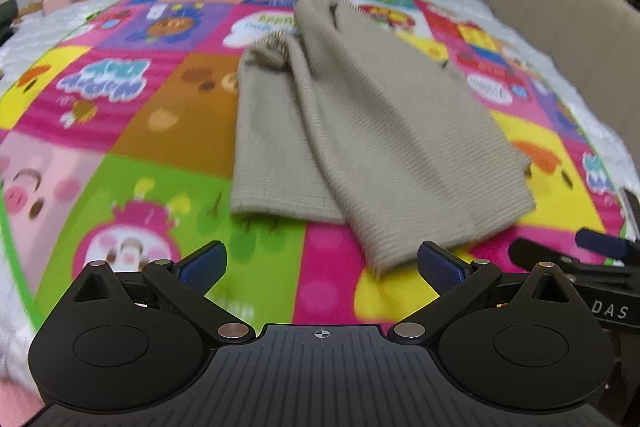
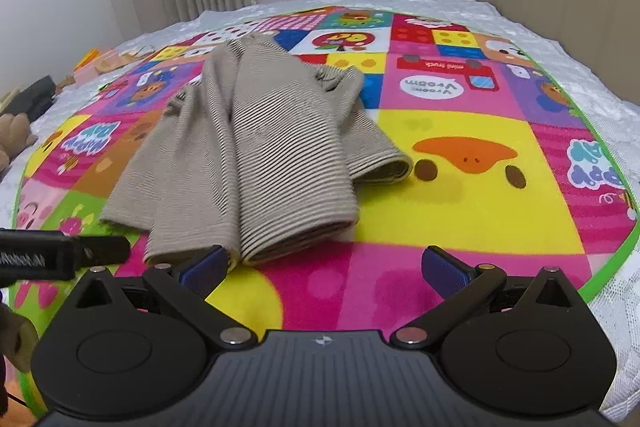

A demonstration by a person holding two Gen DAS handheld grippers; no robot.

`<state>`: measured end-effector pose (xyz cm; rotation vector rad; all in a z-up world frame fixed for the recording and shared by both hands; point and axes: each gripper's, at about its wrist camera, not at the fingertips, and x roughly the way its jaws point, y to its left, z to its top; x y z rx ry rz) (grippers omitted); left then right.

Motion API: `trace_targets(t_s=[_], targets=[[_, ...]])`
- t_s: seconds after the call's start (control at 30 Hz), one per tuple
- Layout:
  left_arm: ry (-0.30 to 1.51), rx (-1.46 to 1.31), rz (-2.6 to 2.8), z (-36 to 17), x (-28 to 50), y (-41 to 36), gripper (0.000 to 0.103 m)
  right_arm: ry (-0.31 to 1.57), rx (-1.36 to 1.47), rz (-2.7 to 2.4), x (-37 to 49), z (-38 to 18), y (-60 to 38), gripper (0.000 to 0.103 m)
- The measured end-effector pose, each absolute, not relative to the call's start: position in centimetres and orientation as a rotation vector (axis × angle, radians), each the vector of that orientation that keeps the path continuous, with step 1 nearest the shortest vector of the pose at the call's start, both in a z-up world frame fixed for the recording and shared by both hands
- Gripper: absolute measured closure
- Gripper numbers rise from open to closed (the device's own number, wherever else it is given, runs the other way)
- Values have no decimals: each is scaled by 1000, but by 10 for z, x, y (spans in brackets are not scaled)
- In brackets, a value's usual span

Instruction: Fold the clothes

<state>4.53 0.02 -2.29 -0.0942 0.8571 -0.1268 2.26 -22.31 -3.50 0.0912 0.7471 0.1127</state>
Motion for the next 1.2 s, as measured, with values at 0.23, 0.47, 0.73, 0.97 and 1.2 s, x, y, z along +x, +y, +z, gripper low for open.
trace_targets(t_s=[0.23, 0.47, 0.73, 0.97, 1.2], targets=[[782, -41, -93, -24, 93, 9, 0, 677, 173, 118, 53, -29, -241, 0], [647, 81, -63, -25, 124, 19, 0, 527, 153, 132, 94, -15, -245, 0], [744, -168, -357, -29, 161, 28, 0, 628, 229, 236, 171, -27, -239, 0], [880, -189, -323, -63, 200, 6, 0, 794, 345, 198, 203, -69, -242, 0], [848, -224, -243, -74, 194, 1, 0, 744, 389, 255, 190, -88, -254, 0]])
